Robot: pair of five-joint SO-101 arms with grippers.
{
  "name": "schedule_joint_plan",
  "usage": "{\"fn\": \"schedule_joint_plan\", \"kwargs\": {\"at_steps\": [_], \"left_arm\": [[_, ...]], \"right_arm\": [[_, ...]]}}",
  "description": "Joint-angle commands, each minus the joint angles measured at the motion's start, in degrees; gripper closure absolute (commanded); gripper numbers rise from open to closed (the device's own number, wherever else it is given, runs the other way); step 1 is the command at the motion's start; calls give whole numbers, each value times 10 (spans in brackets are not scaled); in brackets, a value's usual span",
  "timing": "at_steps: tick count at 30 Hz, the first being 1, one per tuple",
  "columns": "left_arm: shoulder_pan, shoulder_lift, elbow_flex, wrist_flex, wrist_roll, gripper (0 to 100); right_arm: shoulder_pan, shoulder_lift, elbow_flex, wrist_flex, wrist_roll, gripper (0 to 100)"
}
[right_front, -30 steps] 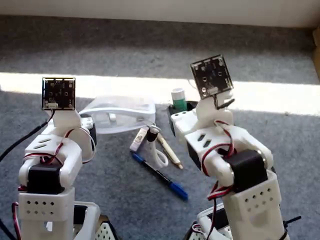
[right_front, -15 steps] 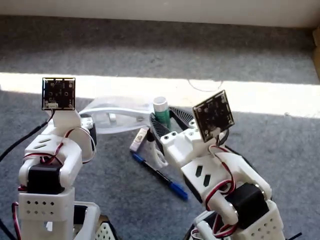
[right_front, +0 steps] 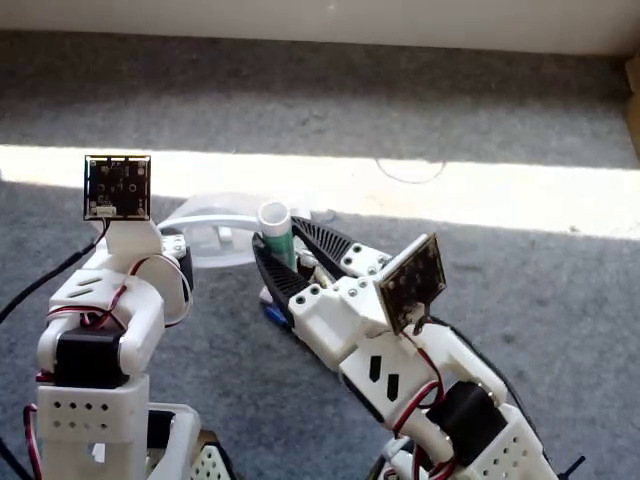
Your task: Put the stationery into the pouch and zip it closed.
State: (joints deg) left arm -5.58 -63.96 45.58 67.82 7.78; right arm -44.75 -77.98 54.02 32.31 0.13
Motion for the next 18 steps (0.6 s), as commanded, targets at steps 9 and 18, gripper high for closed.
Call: {"fn": "schedule_joint_plan", "kwargs": {"at_steps": [9,18], "left_arm": [[-7,0,-1,-9,-4,989],[-7,0,-1,-9,-4,989]], "right_arm": [[-69,-50,186,-324,-1,995],[-66,-50,247,-450,0,995]]}}
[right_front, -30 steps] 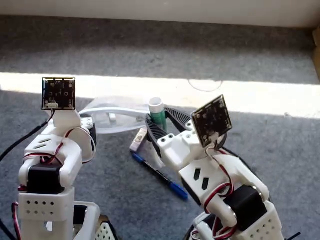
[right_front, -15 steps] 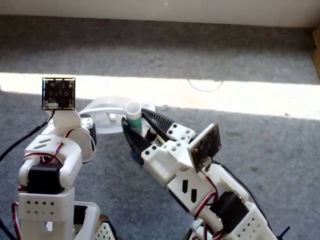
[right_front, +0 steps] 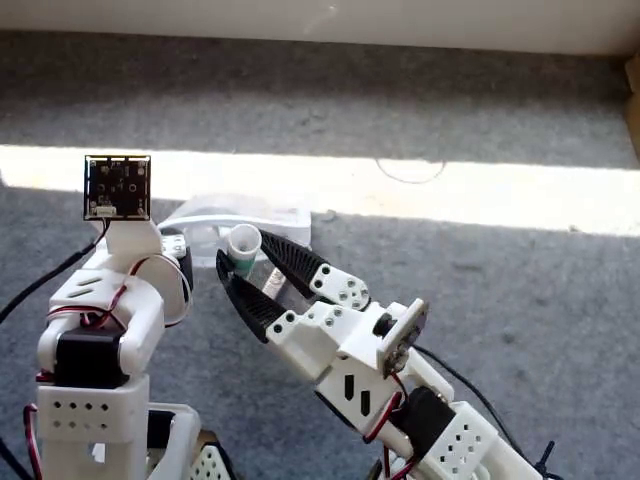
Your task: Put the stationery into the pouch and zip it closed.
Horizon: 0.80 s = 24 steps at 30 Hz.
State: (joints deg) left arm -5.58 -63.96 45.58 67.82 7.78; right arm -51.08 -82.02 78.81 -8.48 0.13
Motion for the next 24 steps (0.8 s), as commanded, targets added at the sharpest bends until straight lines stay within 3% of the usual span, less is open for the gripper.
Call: {"fn": "schedule_joint_plan", "kwargs": {"at_steps": [1,9,24], "left_arm": [[-7,0,-1,-9,-4,989],[-7,0,-1,-9,-4,989],[-7,0,-1,-9,-4,989]], "right_arm": [[-3,-9,3,-51,0,995],[-2,-8,44,-125,61,995],[-2,-7,42,-138,60,995]]}}
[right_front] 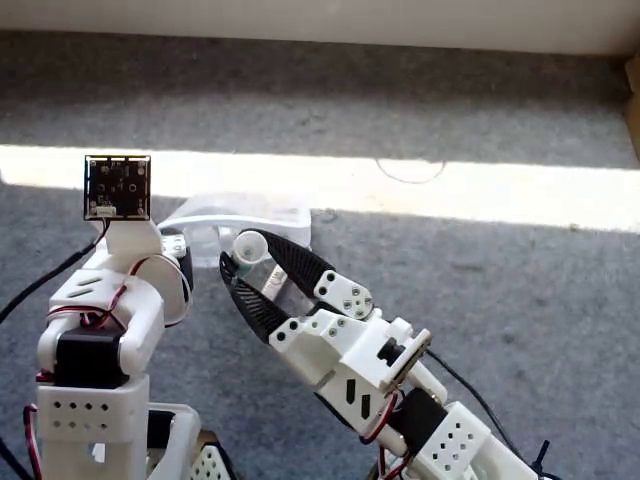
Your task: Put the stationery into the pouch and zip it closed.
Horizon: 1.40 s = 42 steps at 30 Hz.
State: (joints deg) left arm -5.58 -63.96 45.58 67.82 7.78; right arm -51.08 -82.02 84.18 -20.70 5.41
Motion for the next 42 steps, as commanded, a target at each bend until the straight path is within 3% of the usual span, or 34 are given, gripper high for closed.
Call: {"fn": "schedule_joint_plan", "kwargs": {"at_steps": [1,7,20,33,42], "left_arm": [[-7,0,-1,-9,-4,989],[-7,0,-1,-9,-4,989],[-7,0,-1,-8,-4,989],[-7,0,-1,-8,-4,989],[-7,0,-1,-8,-4,989]], "right_arm": [[-2,-7,-12,-15,7,995],[15,45,-20,-19,7,995],[44,226,-52,-164,6,995],[91,232,-49,-160,6,995],[91,232,-51,-63,10,995]]}}
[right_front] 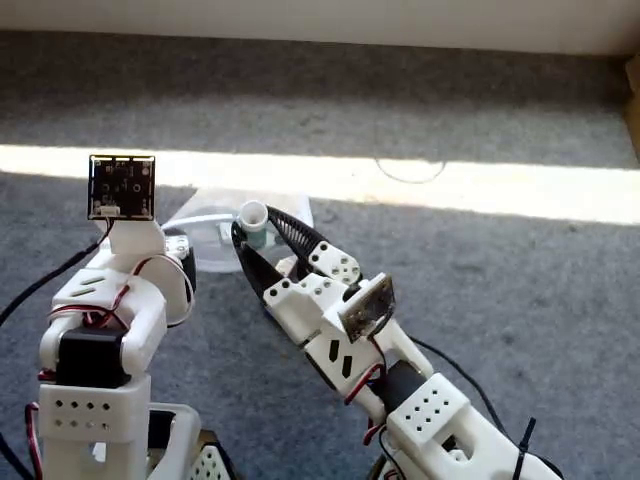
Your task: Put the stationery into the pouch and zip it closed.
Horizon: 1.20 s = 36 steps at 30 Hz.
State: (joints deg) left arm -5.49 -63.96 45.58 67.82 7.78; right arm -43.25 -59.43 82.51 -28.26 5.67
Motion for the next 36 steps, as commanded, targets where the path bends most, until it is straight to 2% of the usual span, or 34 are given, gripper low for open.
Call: {"fn": "schedule_joint_plan", "kwargs": {"at_steps": [1,5,10,25,30,36], "left_arm": [[-7,0,-1,-8,-4,989],[-7,0,-1,-8,-4,989],[-7,0,-1,-8,-4,989],[-7,0,-1,-8,-4,989],[-7,0,-1,-8,-4,989],[-7,0,-1,-8,-4,989]], "right_arm": [[13,6,-34,17,8,995],[16,1,-35,41,8,992],[31,0,-36,64,4,899],[30,0,-36,76,7,893],[31,0,-58,139,8,893],[29,0,-139,278,28,892]]}}
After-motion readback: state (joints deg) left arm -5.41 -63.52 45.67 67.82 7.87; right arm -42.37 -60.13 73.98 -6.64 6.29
